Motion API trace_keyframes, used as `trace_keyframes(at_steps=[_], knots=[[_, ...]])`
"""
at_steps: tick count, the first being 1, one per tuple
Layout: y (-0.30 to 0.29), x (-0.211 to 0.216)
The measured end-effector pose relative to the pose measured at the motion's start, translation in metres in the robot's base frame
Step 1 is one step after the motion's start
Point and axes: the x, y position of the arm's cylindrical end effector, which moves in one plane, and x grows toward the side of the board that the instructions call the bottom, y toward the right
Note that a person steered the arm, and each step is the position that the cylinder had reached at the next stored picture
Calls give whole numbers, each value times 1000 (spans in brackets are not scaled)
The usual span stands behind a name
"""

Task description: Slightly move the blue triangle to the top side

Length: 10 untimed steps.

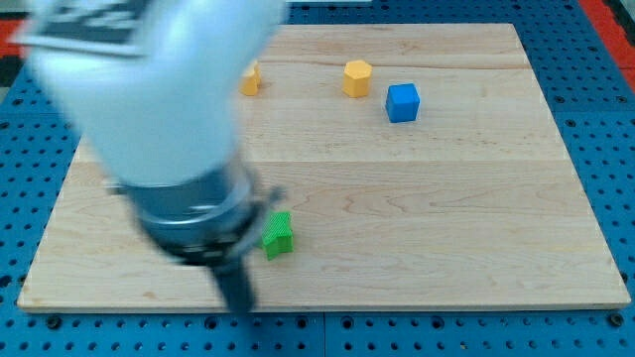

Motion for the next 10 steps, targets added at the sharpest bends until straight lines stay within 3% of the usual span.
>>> trace_keyframes(at_steps=[3,5,7,8,10], knots=[[192,-25],[251,-98],[254,-119],[201,-145],[31,-175]])
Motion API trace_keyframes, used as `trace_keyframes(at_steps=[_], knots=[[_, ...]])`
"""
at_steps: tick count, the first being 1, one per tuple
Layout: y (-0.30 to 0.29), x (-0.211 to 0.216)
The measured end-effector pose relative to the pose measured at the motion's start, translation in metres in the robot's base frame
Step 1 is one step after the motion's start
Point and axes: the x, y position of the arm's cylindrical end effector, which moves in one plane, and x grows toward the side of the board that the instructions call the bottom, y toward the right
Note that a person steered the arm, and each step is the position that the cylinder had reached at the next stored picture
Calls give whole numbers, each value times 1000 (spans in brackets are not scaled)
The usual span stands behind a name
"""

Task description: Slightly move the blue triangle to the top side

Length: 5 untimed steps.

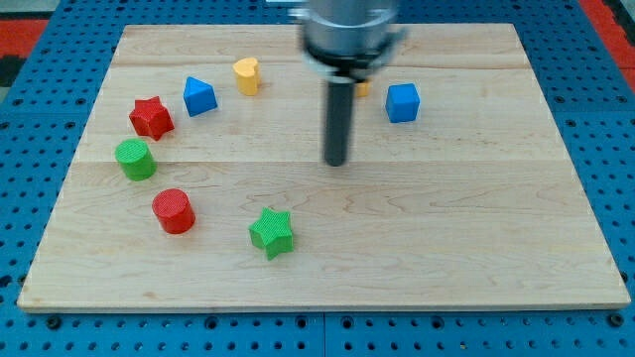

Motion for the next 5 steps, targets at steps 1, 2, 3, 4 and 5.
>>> trace_keyframes(at_steps=[1,2,3,4,5], knots=[[-31,0],[-36,0],[-39,0],[-39,-5],[-43,-6]])
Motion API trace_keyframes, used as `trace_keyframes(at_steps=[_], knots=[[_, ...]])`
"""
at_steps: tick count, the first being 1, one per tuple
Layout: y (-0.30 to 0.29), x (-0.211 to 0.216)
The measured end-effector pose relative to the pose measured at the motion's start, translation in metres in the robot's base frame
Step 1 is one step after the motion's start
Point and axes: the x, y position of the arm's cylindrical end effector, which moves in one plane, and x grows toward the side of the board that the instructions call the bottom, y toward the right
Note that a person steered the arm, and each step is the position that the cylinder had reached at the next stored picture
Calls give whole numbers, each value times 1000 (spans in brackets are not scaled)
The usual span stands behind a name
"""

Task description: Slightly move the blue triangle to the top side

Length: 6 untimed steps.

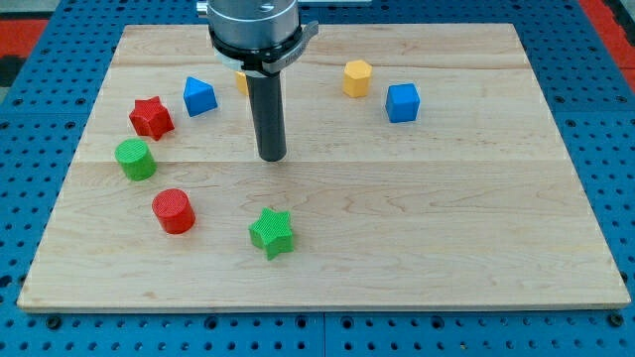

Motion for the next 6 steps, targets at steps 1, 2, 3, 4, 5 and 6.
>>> trace_keyframes(at_steps=[1,2,3,4,5,6], knots=[[-72,-17],[-106,-32],[-74,-33],[-74,-70],[-97,-88],[-97,-74]])
